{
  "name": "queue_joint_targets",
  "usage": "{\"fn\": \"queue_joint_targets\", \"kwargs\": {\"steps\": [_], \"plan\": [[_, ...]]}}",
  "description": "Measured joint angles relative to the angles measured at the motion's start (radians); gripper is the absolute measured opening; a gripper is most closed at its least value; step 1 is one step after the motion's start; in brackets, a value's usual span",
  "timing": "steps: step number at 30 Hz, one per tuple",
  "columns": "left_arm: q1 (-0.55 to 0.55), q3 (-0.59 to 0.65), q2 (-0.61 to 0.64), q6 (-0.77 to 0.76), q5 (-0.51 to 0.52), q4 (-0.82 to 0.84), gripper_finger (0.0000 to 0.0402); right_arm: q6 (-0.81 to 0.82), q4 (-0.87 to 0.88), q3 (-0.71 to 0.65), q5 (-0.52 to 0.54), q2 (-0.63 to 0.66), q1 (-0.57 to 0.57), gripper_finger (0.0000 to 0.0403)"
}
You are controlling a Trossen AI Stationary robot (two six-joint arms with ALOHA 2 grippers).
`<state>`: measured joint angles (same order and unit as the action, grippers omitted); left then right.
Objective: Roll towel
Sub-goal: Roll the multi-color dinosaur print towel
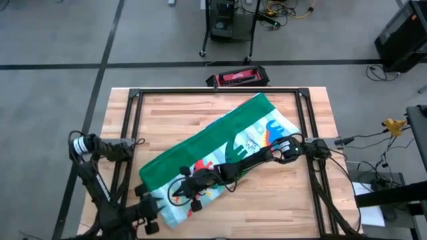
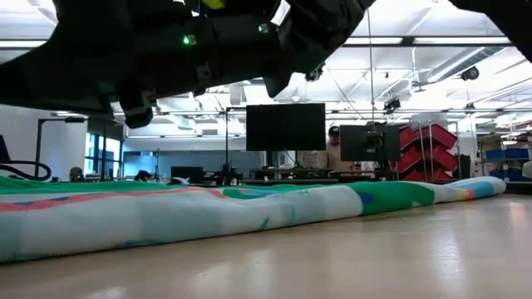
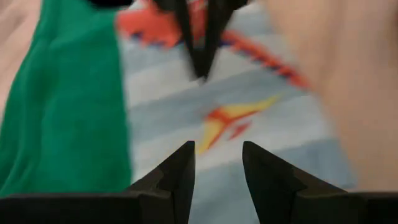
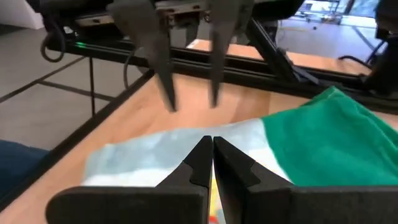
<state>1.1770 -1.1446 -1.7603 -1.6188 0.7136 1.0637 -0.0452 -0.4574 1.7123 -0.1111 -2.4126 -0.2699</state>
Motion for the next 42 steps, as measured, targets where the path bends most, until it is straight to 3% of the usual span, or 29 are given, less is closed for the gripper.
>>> {"fn": "queue_joint_targets", "kwargs": {"steps": [4, 10, 14, 27, 35, 42], "plan": [[-0.006, 0.106, -0.002, -0.042, -0.078, -0.095, 0.0119, -0.019, 0.044, 0.0, -0.001, 0.0, 0.002, 0.0], [-0.042, 0.26, -0.005, 0.03, -0.042, -0.428, 0.0119, -0.052, 0.167, -0.001, 0.0, 0.024, 0.015, 0.0], [-0.096, 0.318, 0.0, 0.12, -0.016, -0.548, 0.0119, -0.068, 0.34, -0.001, -0.054, 0.063, 0.026, 0.0], [-0.275, 0.342, 0.0, 0.467, -0.01, -0.69, 0.0119, -0.252, 0.342, -0.043, -0.039, 0.107, 0.082, 0.0], [-0.309, 0.343, -0.003, 0.504, 0.008, -0.701, 0.0119, -0.256, 0.243, -0.115, -0.188, 0.107, 0.17, 0.0], [-0.36, 0.379, -0.004, 0.55, 0.028, -0.765, 0.0119, -0.277, 0.238, -0.167, -0.148, 0.166, 0.155, 0.0]]}}
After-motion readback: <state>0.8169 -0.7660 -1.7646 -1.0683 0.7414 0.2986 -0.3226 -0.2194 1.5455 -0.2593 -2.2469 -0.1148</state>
